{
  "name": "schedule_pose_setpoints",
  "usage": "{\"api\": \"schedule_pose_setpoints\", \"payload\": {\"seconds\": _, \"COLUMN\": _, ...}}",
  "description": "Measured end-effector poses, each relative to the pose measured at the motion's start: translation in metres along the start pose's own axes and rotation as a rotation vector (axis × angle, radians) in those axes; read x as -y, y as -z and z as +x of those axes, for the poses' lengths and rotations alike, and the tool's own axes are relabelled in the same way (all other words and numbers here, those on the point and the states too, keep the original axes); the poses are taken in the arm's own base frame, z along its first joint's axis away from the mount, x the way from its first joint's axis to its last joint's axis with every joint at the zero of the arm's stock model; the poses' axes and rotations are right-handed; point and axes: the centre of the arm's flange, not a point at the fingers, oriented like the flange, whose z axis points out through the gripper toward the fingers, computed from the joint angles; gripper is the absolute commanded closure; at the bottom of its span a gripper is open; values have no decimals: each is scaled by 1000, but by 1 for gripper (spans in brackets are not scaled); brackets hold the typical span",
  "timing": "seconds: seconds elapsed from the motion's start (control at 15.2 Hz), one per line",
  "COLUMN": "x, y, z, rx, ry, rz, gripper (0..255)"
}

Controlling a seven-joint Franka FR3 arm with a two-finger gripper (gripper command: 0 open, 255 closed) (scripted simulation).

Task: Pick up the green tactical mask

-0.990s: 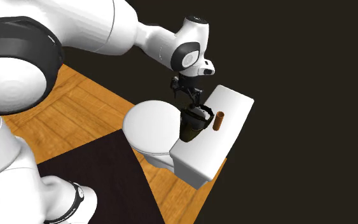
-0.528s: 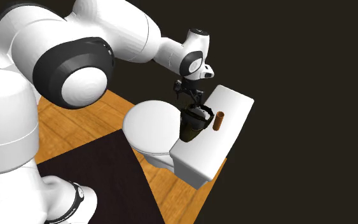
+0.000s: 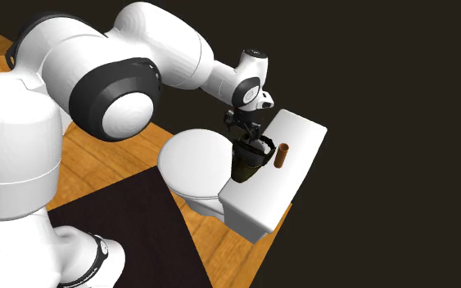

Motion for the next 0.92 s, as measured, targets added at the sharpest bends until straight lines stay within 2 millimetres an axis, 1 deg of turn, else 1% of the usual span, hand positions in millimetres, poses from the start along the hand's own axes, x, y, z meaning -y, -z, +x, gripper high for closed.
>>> {"api": "schedule_pose_setpoints", "payload": {"seconds": 0.66, "x": 1, "y": -2, "z": 1, "rx": 0, "ry": 1, "rz": 0, "gripper": 255}}
{"api": "schedule_pose_setpoints", "payload": {"seconds": 0.92, "x": 0, "y": 15, "z": -1, "rx": 0, "ry": 0, "rz": 0, "gripper": 255}}
